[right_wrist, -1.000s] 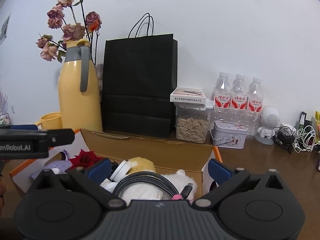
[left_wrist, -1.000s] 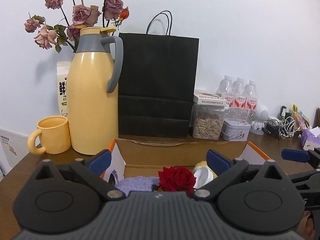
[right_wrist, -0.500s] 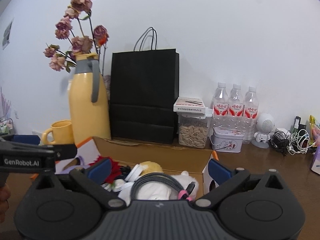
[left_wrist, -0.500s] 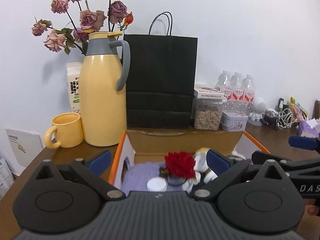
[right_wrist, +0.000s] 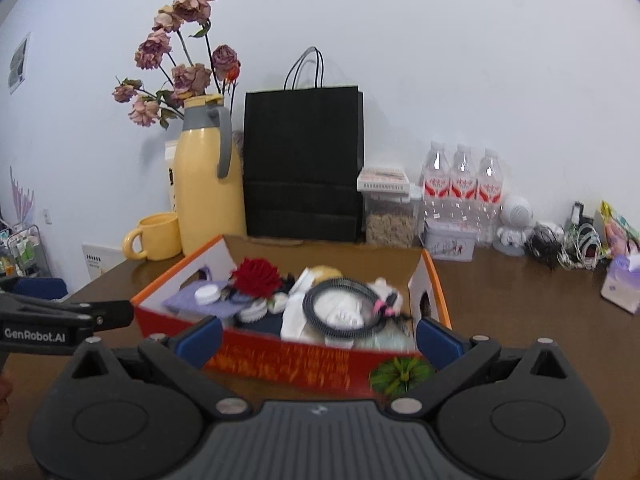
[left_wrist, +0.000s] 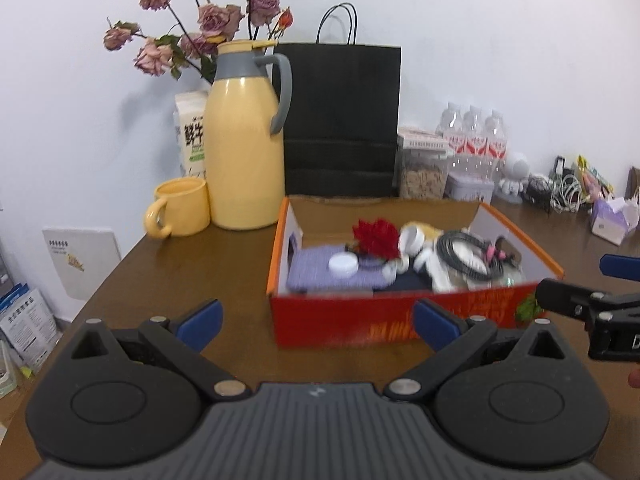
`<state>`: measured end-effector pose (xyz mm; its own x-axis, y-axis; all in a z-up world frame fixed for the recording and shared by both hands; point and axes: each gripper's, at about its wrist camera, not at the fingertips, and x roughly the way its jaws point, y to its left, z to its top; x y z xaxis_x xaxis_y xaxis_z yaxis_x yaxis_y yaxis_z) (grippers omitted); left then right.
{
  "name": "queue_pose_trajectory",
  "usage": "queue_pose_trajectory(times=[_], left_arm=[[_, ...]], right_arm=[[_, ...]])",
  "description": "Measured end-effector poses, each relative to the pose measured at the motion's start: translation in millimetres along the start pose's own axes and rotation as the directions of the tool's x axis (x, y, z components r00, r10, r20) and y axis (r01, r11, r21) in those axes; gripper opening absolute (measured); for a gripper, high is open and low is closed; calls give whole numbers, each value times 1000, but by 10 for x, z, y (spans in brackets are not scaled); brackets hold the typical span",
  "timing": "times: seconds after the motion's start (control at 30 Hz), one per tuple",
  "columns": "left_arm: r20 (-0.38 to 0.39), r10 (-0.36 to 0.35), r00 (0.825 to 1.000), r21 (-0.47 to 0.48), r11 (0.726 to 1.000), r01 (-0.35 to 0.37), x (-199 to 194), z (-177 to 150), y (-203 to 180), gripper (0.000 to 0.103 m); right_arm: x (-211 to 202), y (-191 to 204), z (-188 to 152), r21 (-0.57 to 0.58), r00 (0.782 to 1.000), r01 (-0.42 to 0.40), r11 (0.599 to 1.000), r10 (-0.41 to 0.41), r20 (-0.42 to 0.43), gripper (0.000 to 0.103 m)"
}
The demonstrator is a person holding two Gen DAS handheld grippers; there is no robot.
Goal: Organize objects
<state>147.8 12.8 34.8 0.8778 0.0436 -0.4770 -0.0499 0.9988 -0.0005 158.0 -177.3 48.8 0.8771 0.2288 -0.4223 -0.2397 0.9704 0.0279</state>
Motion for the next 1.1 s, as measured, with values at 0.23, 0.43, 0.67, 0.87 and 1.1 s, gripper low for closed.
queue_pose_trajectory(times=[0.23, 0.43, 0.67, 0.87, 1.1], left_arm=[[-59, 10, 998, 13, 1000, -9, -198, -253, 26, 103], [-76, 13, 997, 5, 1000, -13, -286, -343, 46, 103], [-82, 10, 997, -2, 1000, -10, -322, -364, 38, 103], [-87, 16, 996, -8, 1000, -17, -327, -376, 53, 103], [-88, 16, 996, -9, 1000, -17, -325, -376, 58, 103]], right_arm=[[-142, 24, -198, 27, 998, 7, 1000, -5, -59, 103], [-191, 43, -307, 29, 996, 10, 1000, -8, -90, 103], [-239, 61, -323, 24, 996, 9, 1000, -7, -90, 103], [-256, 65, -322, 21, 996, 10, 1000, -8, -88, 103], [-262, 71, -321, 21, 996, 10, 1000, -8, -88, 103]])
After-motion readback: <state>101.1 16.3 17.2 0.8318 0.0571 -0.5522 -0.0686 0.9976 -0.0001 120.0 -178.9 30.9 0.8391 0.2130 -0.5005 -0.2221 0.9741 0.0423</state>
